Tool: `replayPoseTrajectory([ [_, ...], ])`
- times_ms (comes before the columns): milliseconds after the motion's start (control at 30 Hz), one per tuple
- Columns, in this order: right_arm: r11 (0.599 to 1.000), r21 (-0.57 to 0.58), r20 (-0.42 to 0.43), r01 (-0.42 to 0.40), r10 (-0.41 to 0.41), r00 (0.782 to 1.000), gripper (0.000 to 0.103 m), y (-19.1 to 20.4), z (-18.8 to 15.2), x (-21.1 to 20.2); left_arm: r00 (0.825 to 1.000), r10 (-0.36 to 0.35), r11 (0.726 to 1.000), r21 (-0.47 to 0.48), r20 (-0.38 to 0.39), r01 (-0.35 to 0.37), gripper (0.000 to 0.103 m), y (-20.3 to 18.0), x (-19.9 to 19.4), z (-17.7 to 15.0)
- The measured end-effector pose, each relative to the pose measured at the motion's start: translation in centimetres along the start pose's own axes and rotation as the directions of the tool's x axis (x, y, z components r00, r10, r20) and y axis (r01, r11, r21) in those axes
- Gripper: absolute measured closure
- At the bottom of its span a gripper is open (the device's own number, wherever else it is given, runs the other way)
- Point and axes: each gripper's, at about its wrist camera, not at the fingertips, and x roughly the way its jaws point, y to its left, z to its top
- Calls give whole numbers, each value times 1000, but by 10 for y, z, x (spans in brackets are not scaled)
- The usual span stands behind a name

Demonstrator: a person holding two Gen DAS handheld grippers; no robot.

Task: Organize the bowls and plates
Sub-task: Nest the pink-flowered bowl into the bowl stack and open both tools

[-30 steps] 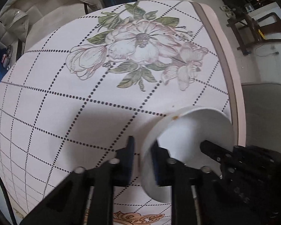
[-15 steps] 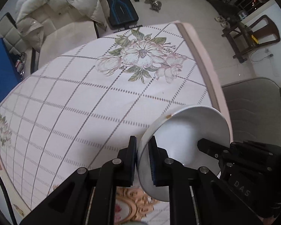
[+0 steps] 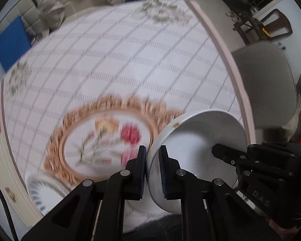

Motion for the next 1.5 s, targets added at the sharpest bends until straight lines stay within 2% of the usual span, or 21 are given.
replayPoseTrajectory([
  [167,1000,-22,-38,20,-21,999,95,19,-43,25,999,-10,999,-41,-45,9,92,20,17,-49],
  [367,997,-43,-56,58,-61,997,95,34,-57,54,997,8,998,-67,-76,-13,92,36,42,-69],
  [767,993,-57,-72,108,-112,991,94,41,-51,74,995,15,995,-96,-99,-24,91,42,68,-77],
  [1267,991,-51,-85,124,-128,988,87,44,-55,60,997,45,985,-164,-59,-54,89,47,49,-86],
  [1300,989,-55,-83,135,-140,987,86,45,-57,59,998,46,984,-167,-53,-54,89,47,47,-87],
  [1333,987,-60,-81,149,-154,985,78,46,-59,57,998,47,984,-172,-49,-55,89,46,46,-88],
  [1367,986,-62,-74,152,-156,985,76,46,-60,55,998,48,983,-175,-47,-56,89,46,45,-90],
  [1500,986,-63,-65,152,-156,986,76,45,-65,49,998,49,982,-182,-36,-55,89,43,41,-95],
])
